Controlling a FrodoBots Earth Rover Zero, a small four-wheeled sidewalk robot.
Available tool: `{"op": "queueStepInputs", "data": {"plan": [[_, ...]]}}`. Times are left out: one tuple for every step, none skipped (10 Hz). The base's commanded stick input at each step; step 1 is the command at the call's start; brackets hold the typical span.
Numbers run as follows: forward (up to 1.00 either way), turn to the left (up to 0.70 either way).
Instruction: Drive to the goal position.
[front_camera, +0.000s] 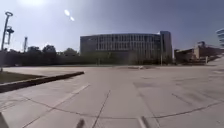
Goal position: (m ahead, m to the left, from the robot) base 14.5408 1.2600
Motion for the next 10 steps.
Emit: {"op": "queueStepInputs", "data": {"plan": [[0.70,0.00],[0.70,0.00],[0.70,0.00],[0.70,0.00],[0.70,0.00],[0.70,0.00],[0.70,0.00],[0.70,0.00],[0.70,0.00],[0.70,0.00]]}}
